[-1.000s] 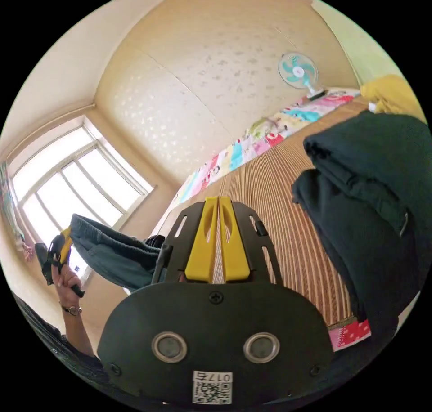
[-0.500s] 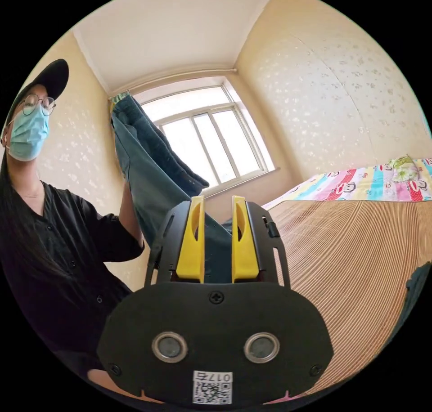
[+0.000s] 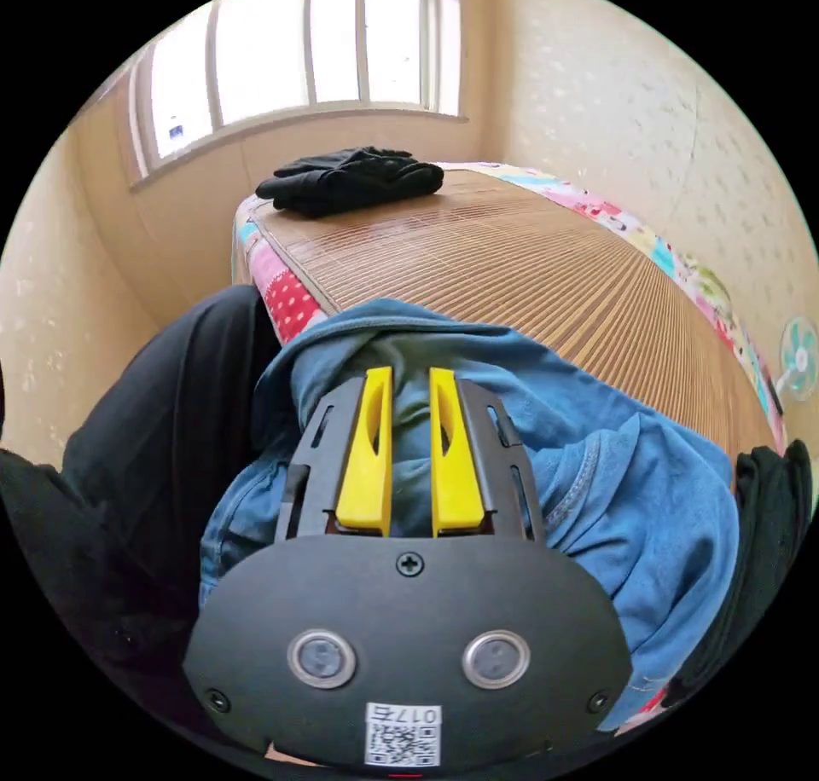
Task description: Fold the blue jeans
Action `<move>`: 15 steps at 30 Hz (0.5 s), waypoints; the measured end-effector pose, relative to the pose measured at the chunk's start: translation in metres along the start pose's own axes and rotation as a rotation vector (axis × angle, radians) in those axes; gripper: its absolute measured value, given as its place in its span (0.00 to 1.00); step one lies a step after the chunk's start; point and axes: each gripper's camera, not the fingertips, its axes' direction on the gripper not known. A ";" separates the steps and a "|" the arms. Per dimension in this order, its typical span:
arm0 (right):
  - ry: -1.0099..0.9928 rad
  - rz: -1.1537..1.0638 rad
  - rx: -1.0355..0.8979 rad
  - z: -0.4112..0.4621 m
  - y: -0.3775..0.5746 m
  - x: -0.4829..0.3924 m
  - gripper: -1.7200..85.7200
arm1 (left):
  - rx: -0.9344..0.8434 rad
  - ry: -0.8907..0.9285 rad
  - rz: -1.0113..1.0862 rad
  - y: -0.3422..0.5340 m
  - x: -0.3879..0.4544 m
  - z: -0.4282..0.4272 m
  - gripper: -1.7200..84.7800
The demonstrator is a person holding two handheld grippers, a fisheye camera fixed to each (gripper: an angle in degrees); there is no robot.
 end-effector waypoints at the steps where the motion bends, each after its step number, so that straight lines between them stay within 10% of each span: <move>1: 0.027 -0.018 -0.006 0.001 -0.002 -0.007 0.10 | -0.004 0.014 -0.037 0.011 -0.011 0.001 0.01; 8: 0.094 0.004 -0.007 0.001 -0.030 -0.030 0.04 | -0.071 -0.027 -0.219 0.075 -0.064 -0.005 0.01; 15: -0.016 0.384 0.529 -0.149 -0.086 0.055 0.03 | 0.065 0.027 -0.062 0.034 -0.031 -0.036 0.01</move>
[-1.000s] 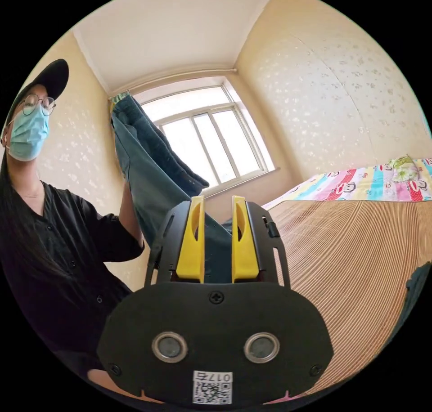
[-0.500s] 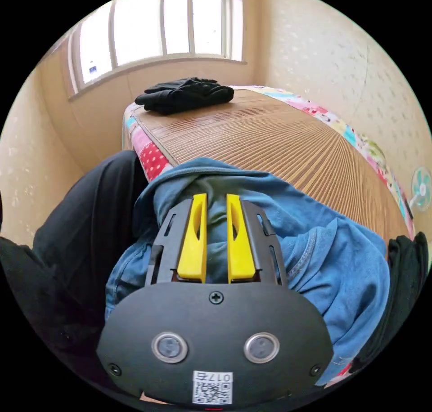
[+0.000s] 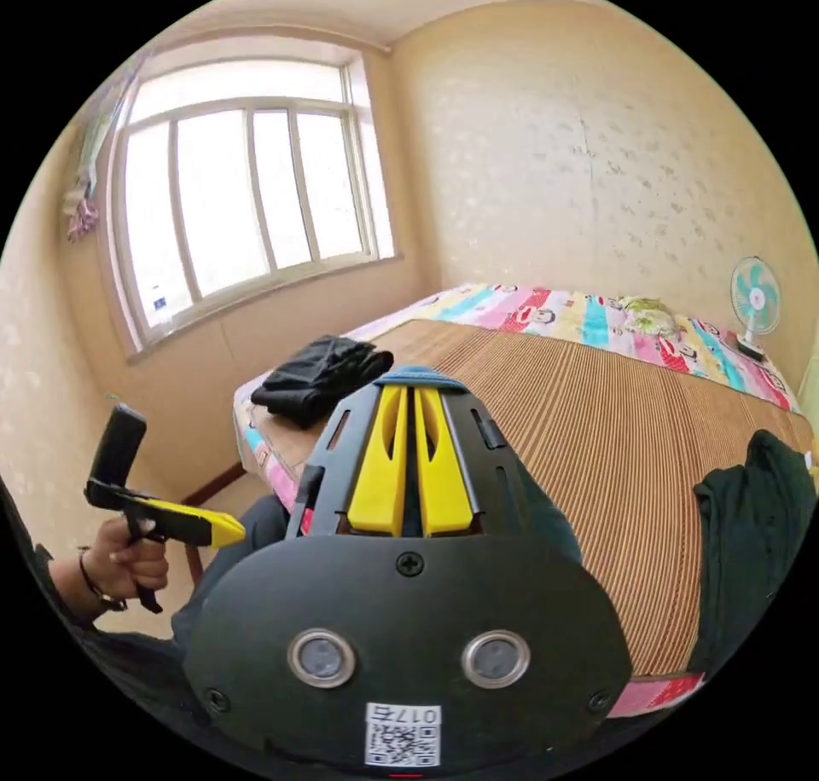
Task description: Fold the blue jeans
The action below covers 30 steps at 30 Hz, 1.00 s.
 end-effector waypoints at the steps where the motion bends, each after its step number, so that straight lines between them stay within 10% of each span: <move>1: 0.029 0.009 0.044 -0.009 -0.014 0.005 0.03 | 0.013 0.001 0.023 -0.005 0.006 -0.002 0.01; 7: 0.482 0.164 0.424 -0.091 -0.111 0.096 0.03 | 0.048 0.005 0.128 -0.041 0.036 -0.010 0.01; 13: 1.134 0.214 0.210 -0.099 -0.142 0.250 0.05 | 0.012 0.038 0.044 -0.045 0.013 0.004 0.02; 19: 0.881 0.252 -0.355 -0.090 -0.069 0.376 0.08 | -0.224 0.029 -0.016 -0.040 -0.009 0.074 0.09; 25: 0.363 -0.202 -0.363 -0.091 0.061 0.220 0.16 | -0.361 -0.025 -0.061 -0.028 -0.005 0.132 0.11; 30: -0.065 -0.675 -0.788 -0.035 0.177 0.098 0.20 | -0.394 -0.196 -0.205 -0.009 -0.020 0.130 0.12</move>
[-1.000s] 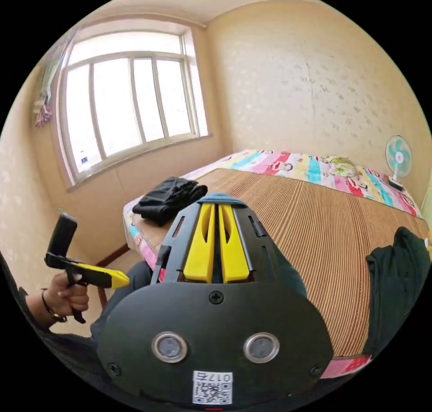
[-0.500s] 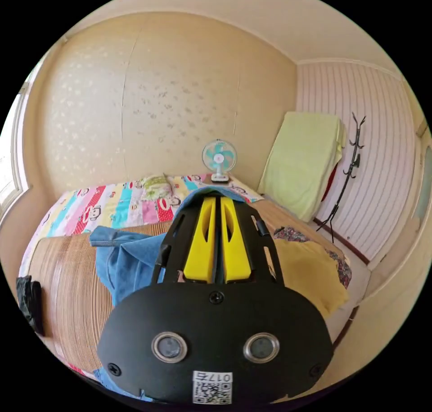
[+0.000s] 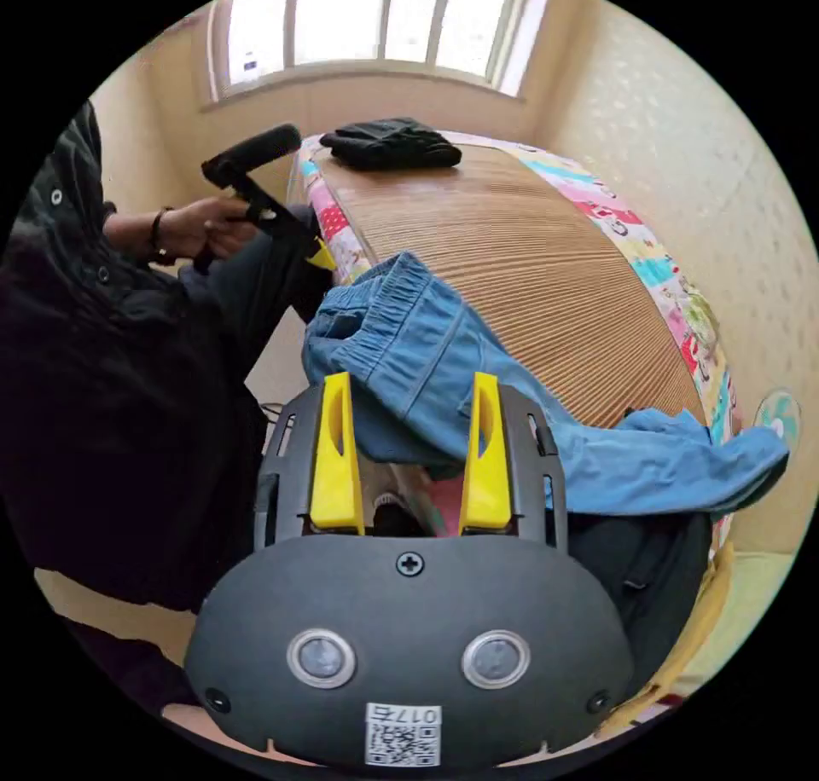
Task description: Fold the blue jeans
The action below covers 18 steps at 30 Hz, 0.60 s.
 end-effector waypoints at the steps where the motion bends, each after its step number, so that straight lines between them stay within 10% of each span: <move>1: 0.021 -0.032 -0.023 0.009 -0.001 -0.007 0.20 | -0.005 -0.017 -0.038 0.004 -0.004 0.000 0.14; 5: -0.011 -0.097 -0.107 0.043 -0.012 0.003 0.08 | -0.062 0.015 -0.248 0.035 -0.038 0.015 0.19; 13: 0.071 0.190 0.373 -0.083 -0.010 0.068 0.05 | -0.057 0.438 -0.419 0.045 -0.075 0.081 0.08; 18: 0.411 0.276 0.705 -0.225 0.037 0.035 0.04 | 0.366 0.238 0.161 0.067 0.038 -0.065 0.06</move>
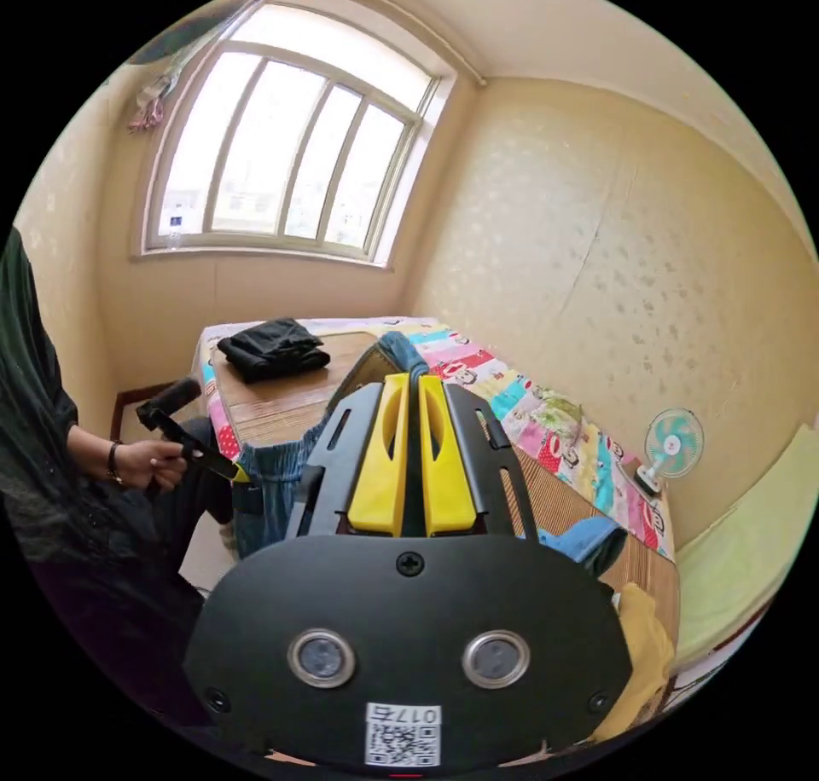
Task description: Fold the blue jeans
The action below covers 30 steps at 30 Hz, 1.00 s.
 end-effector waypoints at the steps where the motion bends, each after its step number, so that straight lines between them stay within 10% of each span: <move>1: 0.010 0.001 0.059 -0.019 -0.004 0.002 0.04 | 0.057 -0.014 0.073 -0.005 0.020 -0.018 0.06; 12: 0.282 -0.007 0.764 -0.277 -0.122 -0.011 0.04 | 0.846 0.132 0.932 -0.004 0.378 -0.268 0.07; 21: 0.358 0.044 0.747 -0.339 -0.223 0.016 0.04 | 0.906 0.058 0.998 -0.004 0.512 -0.303 0.07; 30: 0.378 0.148 0.437 -0.174 -0.221 0.080 0.04 | 0.727 -0.105 0.842 -0.076 0.424 -0.194 0.07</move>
